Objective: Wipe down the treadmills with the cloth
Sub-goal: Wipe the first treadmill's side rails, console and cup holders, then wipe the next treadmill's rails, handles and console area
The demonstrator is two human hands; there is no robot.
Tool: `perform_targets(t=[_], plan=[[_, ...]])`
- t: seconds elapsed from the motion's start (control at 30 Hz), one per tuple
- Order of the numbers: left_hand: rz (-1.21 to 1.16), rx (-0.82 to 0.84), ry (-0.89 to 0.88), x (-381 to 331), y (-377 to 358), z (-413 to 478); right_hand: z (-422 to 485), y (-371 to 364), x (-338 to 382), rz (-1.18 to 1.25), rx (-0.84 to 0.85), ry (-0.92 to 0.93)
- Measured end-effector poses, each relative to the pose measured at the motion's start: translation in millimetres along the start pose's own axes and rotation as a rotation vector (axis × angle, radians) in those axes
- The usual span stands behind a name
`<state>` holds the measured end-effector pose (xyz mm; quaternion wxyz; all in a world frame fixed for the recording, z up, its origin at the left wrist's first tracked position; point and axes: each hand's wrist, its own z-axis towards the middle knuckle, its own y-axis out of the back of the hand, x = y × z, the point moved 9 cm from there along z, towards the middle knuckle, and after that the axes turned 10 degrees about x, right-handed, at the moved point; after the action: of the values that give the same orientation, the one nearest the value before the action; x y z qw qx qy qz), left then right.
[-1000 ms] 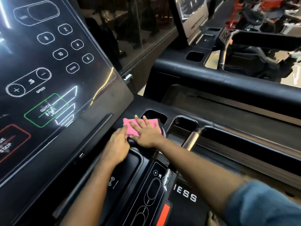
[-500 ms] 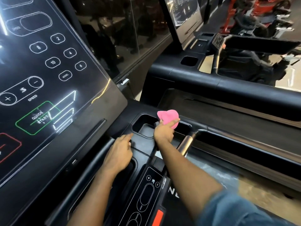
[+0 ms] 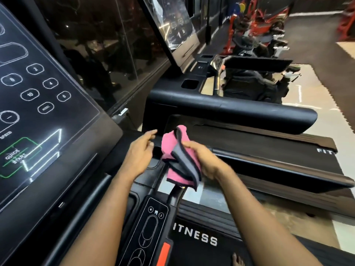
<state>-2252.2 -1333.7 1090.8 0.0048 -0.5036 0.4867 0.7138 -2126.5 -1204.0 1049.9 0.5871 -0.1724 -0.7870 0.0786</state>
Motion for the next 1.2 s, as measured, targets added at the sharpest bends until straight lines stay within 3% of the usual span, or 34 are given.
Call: perform_targets(t=[0.13,0.27,0.4,0.57,0.73,0.87,1.0,1.07,1.2], plan=[[-0.218,0.256,-0.157,-60.8,-44.0,14.8,-28.5,34.8,25.9,0.217,0.009,0.126],[-0.001,0.309,-0.156,-92.3,-75.8,30.0,-32.1,64.7,21.0,0.299,0.074,0.175],[0.128,0.308,-0.152,-111.9,-99.9,43.1,-41.2,108.9,26.6,0.002,0.052,0.213],[0.104,0.368,-0.048,-134.2,-153.5,64.3,-50.1,194.9,28.1,-0.225,-0.143,0.177],[0.107,0.437,0.016,-164.0,-213.7,86.6,-64.0,267.1,18.7,0.169,-0.156,0.077],[0.19,0.38,0.031,-194.7,-229.8,96.3,-73.3,279.7,11.2,0.17,0.004,0.049],[0.172,0.334,0.087,-208.1,-220.2,99.3,-81.9,320.8,27.9,-0.151,-0.355,0.161],[0.081,0.343,0.161,-202.4,-214.3,99.3,-82.6,316.9,36.2,-0.192,-0.317,0.191],[-0.106,0.35,0.182,-194.6,-199.8,101.7,-81.5,279.7,27.5,-0.157,-0.024,0.094]])
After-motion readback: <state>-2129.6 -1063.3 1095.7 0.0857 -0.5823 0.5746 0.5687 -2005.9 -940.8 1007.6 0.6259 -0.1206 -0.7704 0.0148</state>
